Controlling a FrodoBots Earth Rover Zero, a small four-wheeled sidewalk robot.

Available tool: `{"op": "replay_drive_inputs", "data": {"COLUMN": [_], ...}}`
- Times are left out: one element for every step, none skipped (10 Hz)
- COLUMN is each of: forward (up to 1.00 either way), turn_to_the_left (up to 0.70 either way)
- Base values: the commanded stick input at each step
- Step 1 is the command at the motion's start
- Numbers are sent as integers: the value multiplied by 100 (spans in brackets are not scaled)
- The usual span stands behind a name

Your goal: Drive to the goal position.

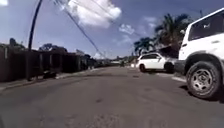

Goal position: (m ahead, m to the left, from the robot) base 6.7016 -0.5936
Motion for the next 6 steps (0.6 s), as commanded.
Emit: {"op": "replay_drive_inputs", "data": {"forward": [45, 45, 45, 45, 45, 45], "turn_to_the_left": [-25, 0, 0, 0, 0, 0]}}
